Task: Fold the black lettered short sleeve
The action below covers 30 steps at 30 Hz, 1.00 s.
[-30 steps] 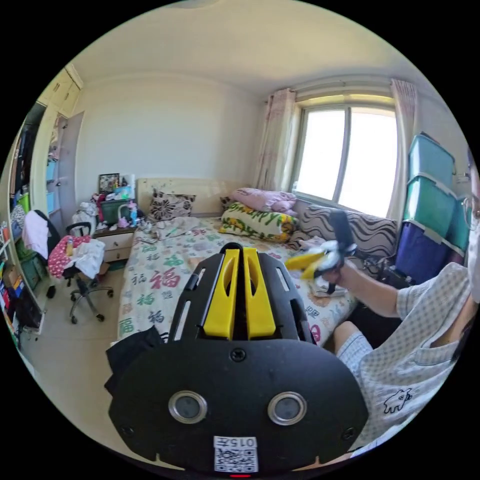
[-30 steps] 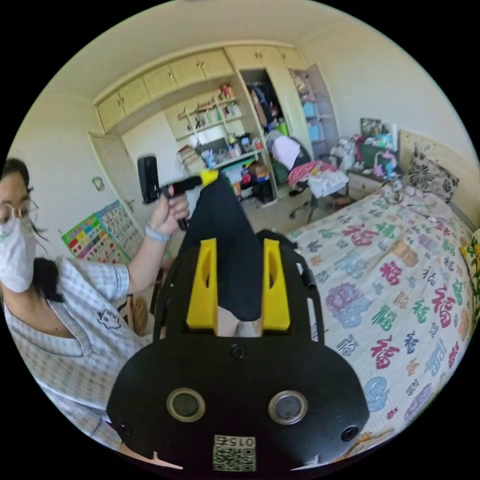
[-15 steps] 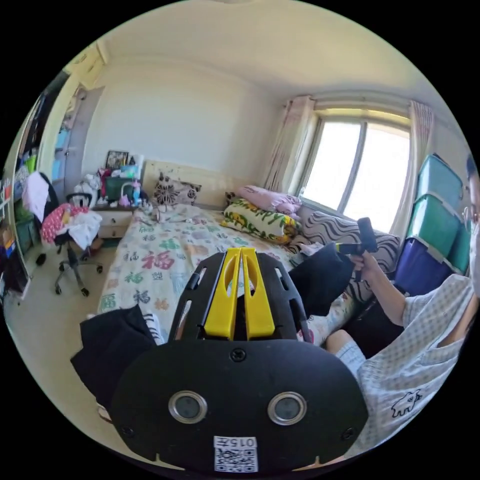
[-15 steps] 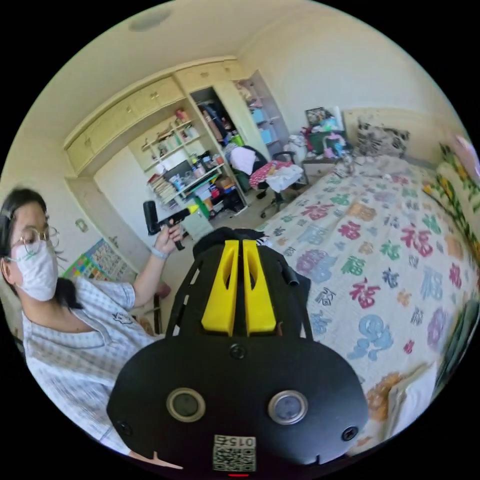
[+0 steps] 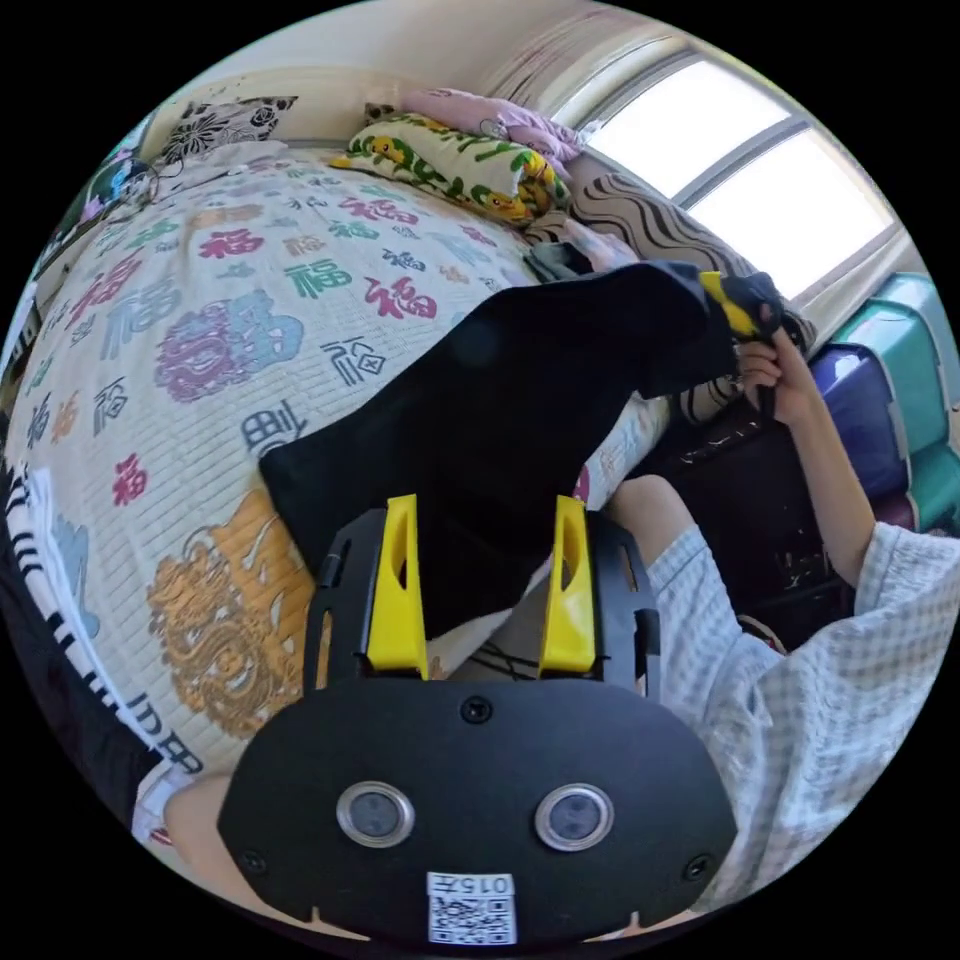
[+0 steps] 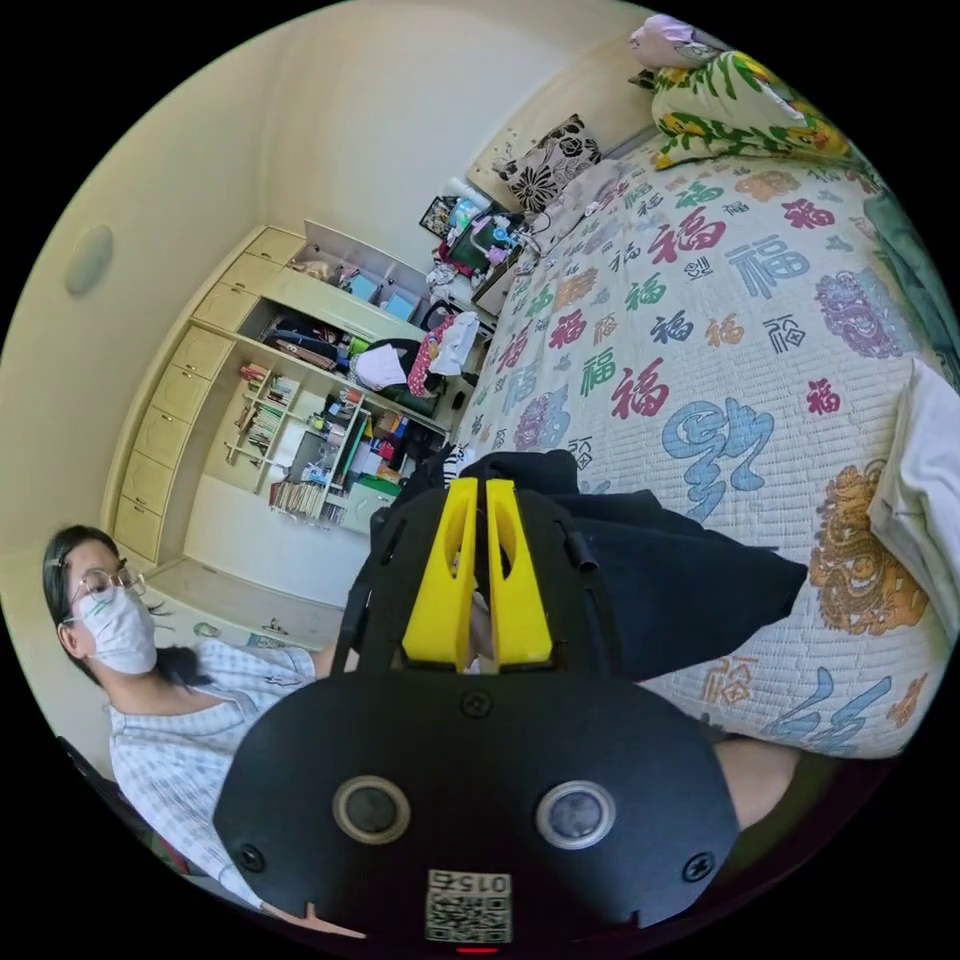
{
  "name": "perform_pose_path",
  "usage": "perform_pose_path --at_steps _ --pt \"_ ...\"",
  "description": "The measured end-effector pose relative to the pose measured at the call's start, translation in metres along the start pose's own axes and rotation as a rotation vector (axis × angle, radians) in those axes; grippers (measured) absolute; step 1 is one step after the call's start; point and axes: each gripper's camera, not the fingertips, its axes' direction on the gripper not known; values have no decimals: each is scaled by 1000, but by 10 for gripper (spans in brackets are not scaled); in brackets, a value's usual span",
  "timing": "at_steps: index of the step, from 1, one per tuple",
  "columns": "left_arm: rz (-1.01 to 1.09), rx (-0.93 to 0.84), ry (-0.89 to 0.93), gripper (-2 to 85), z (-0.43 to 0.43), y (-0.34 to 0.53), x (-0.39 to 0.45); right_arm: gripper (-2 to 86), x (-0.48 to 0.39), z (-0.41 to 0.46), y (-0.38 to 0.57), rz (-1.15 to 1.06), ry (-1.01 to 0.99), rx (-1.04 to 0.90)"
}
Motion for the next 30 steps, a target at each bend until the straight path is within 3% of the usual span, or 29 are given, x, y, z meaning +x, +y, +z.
perform_pose_path --at_steps 4,5,6,11,14,18,23,30 --pt "-8 -118 61 40 52 -40 -11 2 12 -14 -14 -2 64 -24" --pt "17 -142 174 11 61 -46 -14 3 16 -19 -22 -1 84 -28" --pt "55 -73 254 4 56 -47 -12 3 18 -23 -31 -4 109 -29" --pt "263 219 296 -6 -4 -25 35 9 2 -26 -88 -132 170 -26" --pt "349 258 210 -7 -2 -21 77 23 -23 6 -128 -268 139 -113" --pt "294 302 93 -6 47 -36 94 57 -44 78 -142 -375 38 -426" --pt "298 39 146 1 131 -72 74 61 -24 61 -74 -423 210 -416" --pt "421 -89 384 51 140 -105 47 68 53 -8 70 -101 350 -271"
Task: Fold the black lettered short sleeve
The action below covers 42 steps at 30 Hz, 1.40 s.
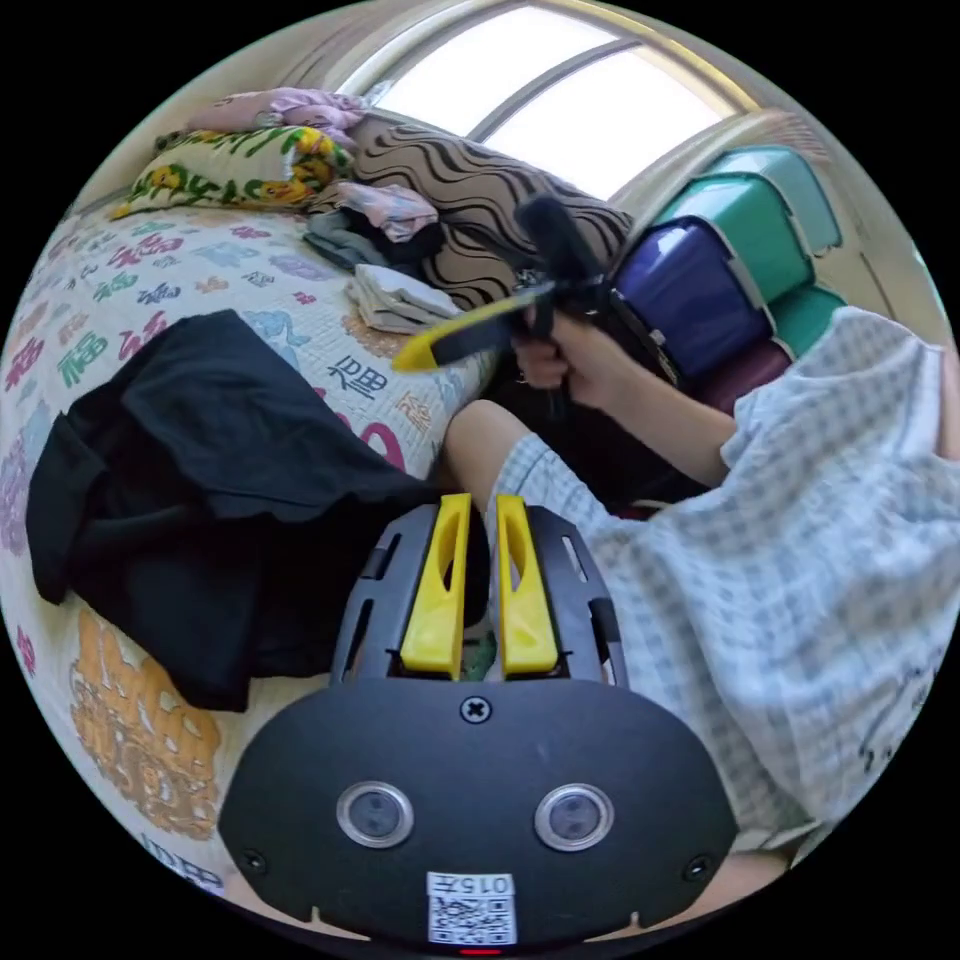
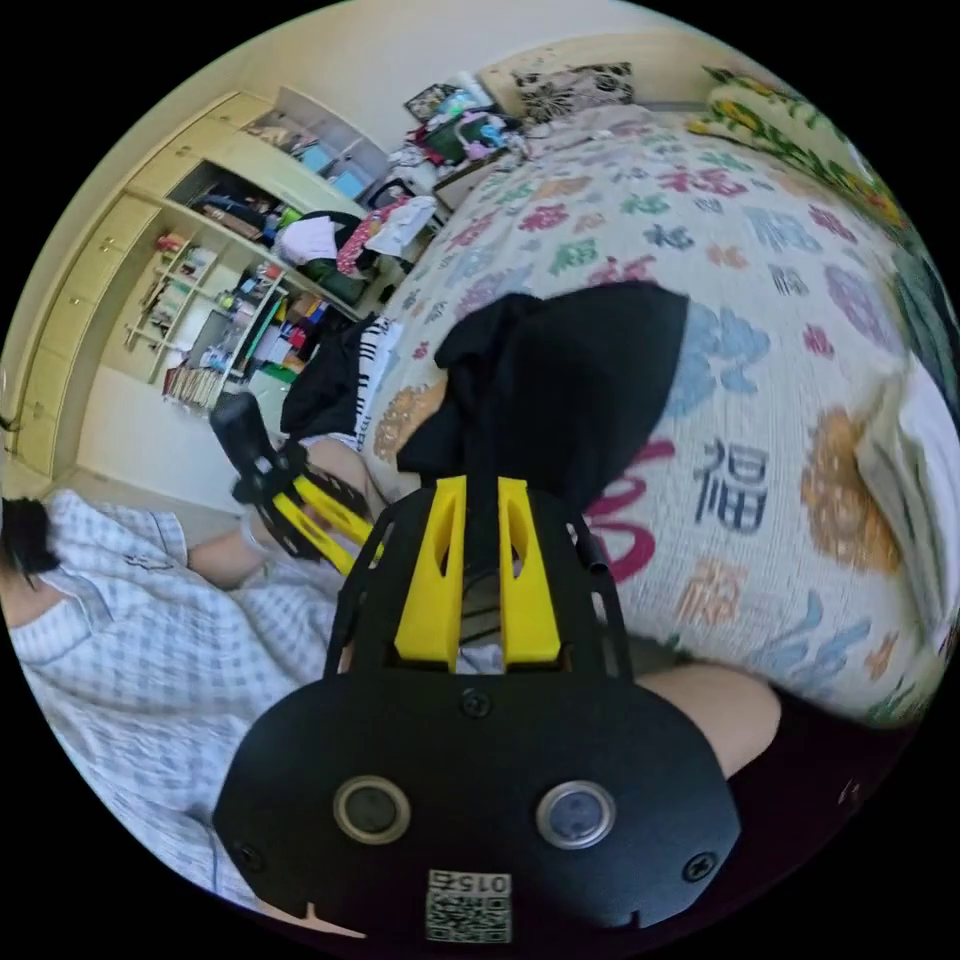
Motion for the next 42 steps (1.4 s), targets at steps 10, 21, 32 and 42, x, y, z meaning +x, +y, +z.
perform_pose_path --at_steps 10,21,32,42 --pt "-3 -252 -344 83 -5 -59 -95 104 -15 63 21 -32 55 -149" --pt "-271 43 5 -5 51 -146 -165 26 1 104 29 -161 413 -378" --pt "135 -338 -389 81 93 -220 -120 11 138 -72 80 300 282 -17" --pt "534 -490 -508 76 199 -272 -70 77 130 -83 128 371 201 -21"
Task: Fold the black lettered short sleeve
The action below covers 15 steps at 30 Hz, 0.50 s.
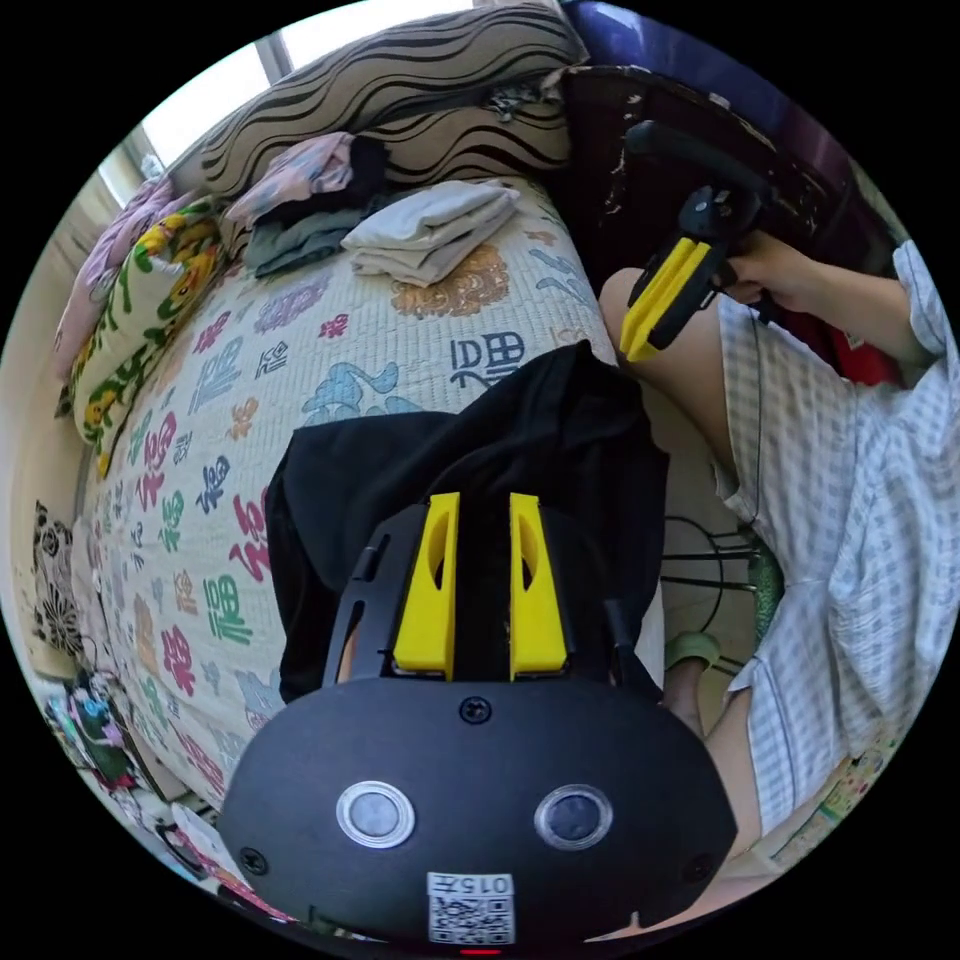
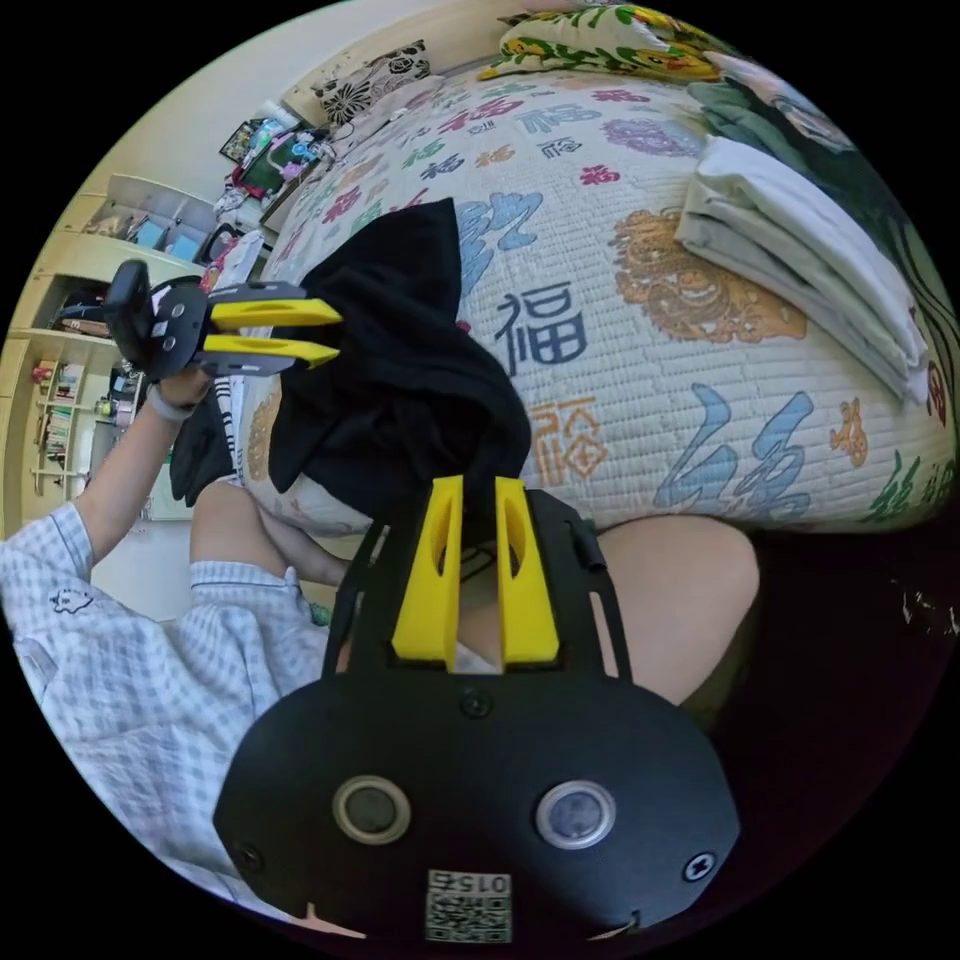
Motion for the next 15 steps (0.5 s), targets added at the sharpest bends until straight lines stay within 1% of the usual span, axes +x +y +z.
perform_pose_path --at_steps 2,4,5,7,10,12,15 --pt "46 -18 -5 61 8 -13 0 92 -2 2 7 1 -10 -22" --pt "61 -50 -11 32 17 -25 -5 101 -3 6 11 0 24 -52" --pt "62 -65 9 11 22 -32 -11 105 -3 7 11 1 51 -73" --pt "30 -49 73 1 22 -41 -25 109 -4 6 10 -14 52 -94" --pt "-126 30 152 -6 11 -50 -61 101 -7 7 10 -50 47 -125" --pt "-262 137 213 -8 -6 -51 -92 65 -12 8 13 -57 135 -147" --pt "-382 222 263 -8 -21 -52 -125 41 -13 -6 25 -53 160 -93"
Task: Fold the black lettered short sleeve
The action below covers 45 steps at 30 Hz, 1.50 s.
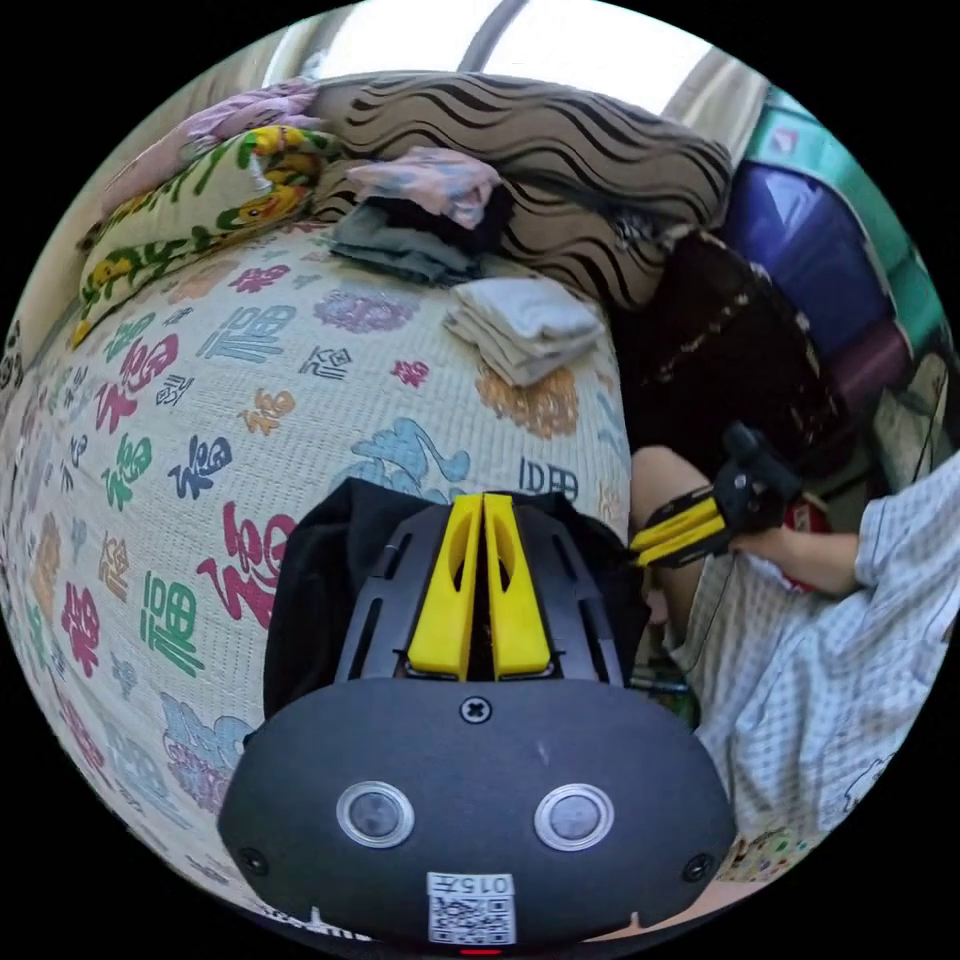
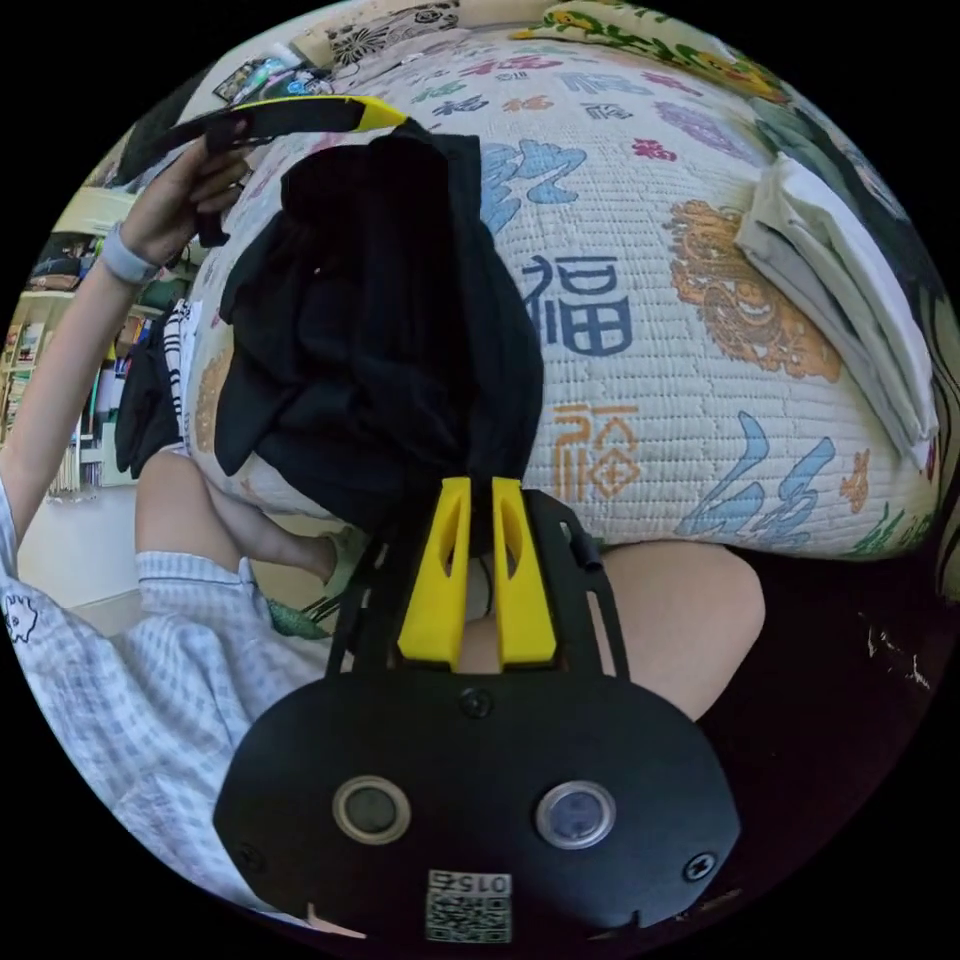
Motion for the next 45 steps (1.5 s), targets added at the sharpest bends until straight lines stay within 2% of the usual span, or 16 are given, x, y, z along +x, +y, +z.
perform_pose_path --at_steps 11,13,17,19,22,24,26,30,34,37,39,43,45 --pt "-131 174 116 -9 -46 -6 -17 9 48 -75 81 235 -296 383" --pt "-130 242 120 -9 -69 1 -10 8 41 -91 91 212 -288 424" --pt "-148 488 45 -8 -150 24 10 6 11 -133 111 127 -177 503" --pt "-132 524 -23 -6 -180 29 21 6 -2 -147 116 79 -164 509" --pt "-61 376 -104 10 -186 21 46 6 -22 -152 125 51 -119 480" --pt "20 183 -158 54 -159 5 69 6 -29 -146 136 75 -130 460" --pt "72 63 -173 67 -132 -9 85 6 -32 -141 147 102 -167 454" --pt "173 -120 -69 97 -80 -46 113 7 -41 -138 172 130 -215 464" --pt "217 -181 -49 101 -59 -73 123 7 -53 -136 187 125 -215 438" --pt "265 -304 28 70 -47 -84 132 7 -64 -136 199 123 -238 432" --pt "287 -397 132 16 -44 -82 141 7 -74 -135 209 127 -248 425" --pt "271 -286 119 -1 -84 -64 161 6 -95 -141 226 139 -239 433" --pt "248 -116 59 -3 -141 -45 179 5 -117 -154 238 120 -216 469"
